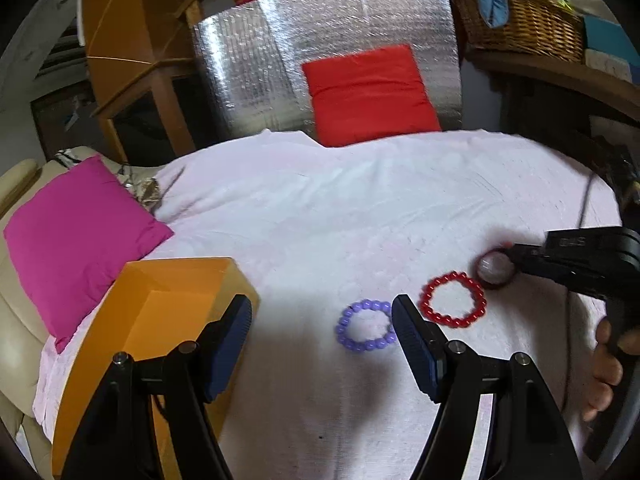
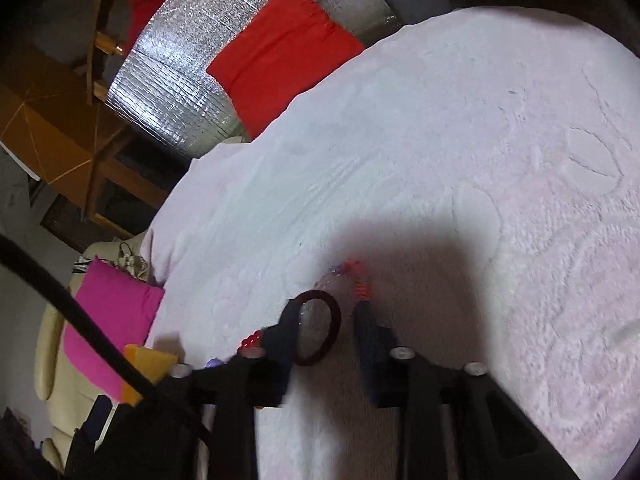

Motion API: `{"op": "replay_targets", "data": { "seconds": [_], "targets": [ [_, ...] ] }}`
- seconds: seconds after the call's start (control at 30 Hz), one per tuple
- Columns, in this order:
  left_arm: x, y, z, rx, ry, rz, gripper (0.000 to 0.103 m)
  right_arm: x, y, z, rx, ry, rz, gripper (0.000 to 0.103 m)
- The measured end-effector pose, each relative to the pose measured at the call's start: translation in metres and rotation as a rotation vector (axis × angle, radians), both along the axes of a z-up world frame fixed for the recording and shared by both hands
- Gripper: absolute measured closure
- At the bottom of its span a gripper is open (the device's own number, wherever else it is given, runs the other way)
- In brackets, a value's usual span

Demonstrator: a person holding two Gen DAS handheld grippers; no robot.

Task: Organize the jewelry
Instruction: 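Grasp the dark red ring with the right tool, then grasp the red bead bracelet with the left tool while the right tool holds the red ring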

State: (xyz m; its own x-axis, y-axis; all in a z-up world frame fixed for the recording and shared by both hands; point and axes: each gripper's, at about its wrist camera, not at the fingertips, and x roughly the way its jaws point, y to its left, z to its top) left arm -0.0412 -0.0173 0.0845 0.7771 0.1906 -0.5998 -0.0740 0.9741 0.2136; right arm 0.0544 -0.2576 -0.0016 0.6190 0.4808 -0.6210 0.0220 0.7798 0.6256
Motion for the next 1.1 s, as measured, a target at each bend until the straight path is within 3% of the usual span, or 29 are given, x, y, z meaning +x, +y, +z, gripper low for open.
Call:
{"op": "replay_targets", "data": {
  "seconds": [0.1,0.17,0.43,0.73,0.87,0.97,1.03,1.07,1.1],
  "targets": [
    [0.004,-0.006,-0.005,0.002,0.021,-0.02,0.03,0.005,0.009,-0.003,-0.074,0.0,0.011,0.095],
    [0.007,-0.009,-0.008,-0.007,0.036,-0.032,0.03,0.003,0.007,0.0,-0.099,-0.012,0.014,0.097],
    [0.022,-0.031,-0.016,-0.07,0.071,-0.1,0.03,-0.018,-0.041,0.017,-0.053,-0.063,-0.024,0.097],
    [0.05,-0.07,-0.04,-0.141,0.144,-0.205,0.03,-0.031,-0.079,0.012,-0.033,-0.019,-0.056,0.097],
    [0.065,-0.07,-0.052,-0.228,0.185,-0.213,0.031,-0.032,-0.081,0.01,-0.033,0.001,-0.046,0.097],
    [0.072,-0.073,-0.064,-0.262,0.234,-0.244,0.068,-0.034,-0.082,0.011,-0.039,-0.003,-0.036,0.097],
    [0.07,-0.076,-0.065,-0.248,0.212,-0.253,0.086,-0.035,-0.081,0.011,-0.046,-0.004,-0.029,0.097],
    [0.07,-0.076,-0.064,-0.263,0.219,-0.264,0.093,-0.035,-0.08,0.011,-0.048,-0.004,-0.028,0.097],
    [0.069,-0.073,-0.063,-0.28,0.218,-0.264,0.093,-0.034,-0.079,0.011,-0.049,-0.003,-0.025,0.097]
  ]
}}
